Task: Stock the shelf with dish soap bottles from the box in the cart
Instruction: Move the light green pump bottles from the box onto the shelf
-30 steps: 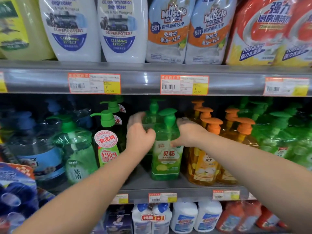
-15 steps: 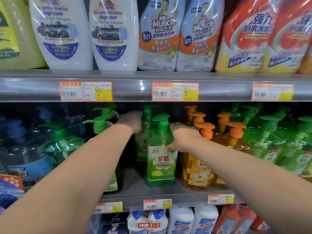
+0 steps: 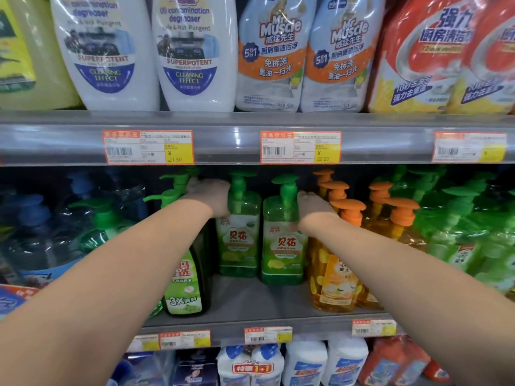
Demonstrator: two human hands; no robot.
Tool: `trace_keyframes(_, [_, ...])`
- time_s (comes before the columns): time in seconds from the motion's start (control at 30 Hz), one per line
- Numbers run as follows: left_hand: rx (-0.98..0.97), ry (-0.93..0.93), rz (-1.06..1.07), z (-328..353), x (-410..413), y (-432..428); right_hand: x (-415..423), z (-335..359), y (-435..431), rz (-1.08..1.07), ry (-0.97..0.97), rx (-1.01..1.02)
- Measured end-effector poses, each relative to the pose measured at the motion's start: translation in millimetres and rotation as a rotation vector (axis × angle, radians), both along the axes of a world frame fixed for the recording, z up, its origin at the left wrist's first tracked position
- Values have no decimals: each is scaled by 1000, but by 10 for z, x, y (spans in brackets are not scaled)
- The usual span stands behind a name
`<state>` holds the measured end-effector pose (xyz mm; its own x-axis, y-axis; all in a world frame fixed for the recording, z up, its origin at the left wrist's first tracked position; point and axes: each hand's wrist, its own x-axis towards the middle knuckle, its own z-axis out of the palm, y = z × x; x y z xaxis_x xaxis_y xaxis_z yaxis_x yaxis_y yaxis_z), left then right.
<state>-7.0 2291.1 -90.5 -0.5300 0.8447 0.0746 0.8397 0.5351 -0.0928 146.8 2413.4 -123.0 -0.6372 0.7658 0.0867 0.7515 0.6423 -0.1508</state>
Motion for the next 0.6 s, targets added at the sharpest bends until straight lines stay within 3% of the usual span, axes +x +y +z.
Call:
trace_keyframes(0.37, [67,-46,12,-147,-100,79,-42,-53,92,23,113,-119])
trace_keyframes(0.6, [119,-248,43,-95,-3,49,-178,-159,140,-5,151,-209])
